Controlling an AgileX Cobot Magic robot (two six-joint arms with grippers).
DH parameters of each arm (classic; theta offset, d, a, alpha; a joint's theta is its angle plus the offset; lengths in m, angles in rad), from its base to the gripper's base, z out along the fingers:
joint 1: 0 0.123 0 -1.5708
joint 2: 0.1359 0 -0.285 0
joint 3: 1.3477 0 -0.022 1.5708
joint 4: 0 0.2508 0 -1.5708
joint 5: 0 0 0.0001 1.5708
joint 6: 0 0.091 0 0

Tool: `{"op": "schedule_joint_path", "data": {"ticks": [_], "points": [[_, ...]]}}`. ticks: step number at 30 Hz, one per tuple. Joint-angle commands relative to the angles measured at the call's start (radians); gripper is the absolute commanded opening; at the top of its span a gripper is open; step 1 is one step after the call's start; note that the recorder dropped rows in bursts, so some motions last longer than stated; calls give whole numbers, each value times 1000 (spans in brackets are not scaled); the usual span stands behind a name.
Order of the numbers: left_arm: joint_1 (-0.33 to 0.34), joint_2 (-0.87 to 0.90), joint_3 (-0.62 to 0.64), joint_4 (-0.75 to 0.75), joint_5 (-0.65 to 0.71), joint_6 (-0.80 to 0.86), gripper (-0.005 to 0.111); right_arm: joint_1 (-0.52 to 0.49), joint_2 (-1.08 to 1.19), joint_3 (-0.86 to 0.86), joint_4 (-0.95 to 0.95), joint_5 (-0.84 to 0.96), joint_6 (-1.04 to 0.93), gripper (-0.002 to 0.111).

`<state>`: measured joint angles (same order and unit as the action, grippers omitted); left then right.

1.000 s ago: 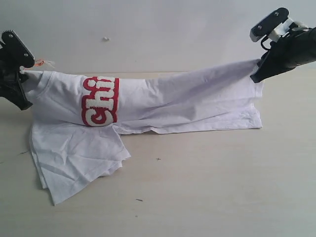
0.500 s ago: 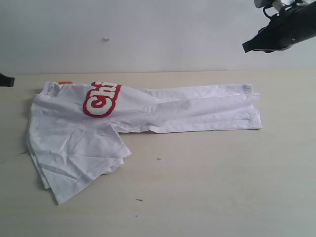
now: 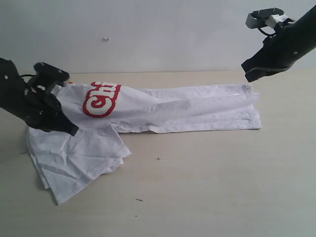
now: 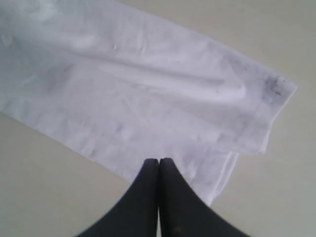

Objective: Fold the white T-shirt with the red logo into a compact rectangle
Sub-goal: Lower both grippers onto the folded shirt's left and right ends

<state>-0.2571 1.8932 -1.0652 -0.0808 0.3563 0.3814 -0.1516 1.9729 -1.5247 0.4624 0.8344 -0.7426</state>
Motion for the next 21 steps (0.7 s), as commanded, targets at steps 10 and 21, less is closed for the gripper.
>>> {"op": "schedule_joint_path", "data": {"ticks": [10,21], "points": [[-93,-5,263,-26,37,10,0,0,-187,86,8,2,74,0],[-93,-94,289,-26,416,94,0,0,-240,167,58,-25,74,0]]}}
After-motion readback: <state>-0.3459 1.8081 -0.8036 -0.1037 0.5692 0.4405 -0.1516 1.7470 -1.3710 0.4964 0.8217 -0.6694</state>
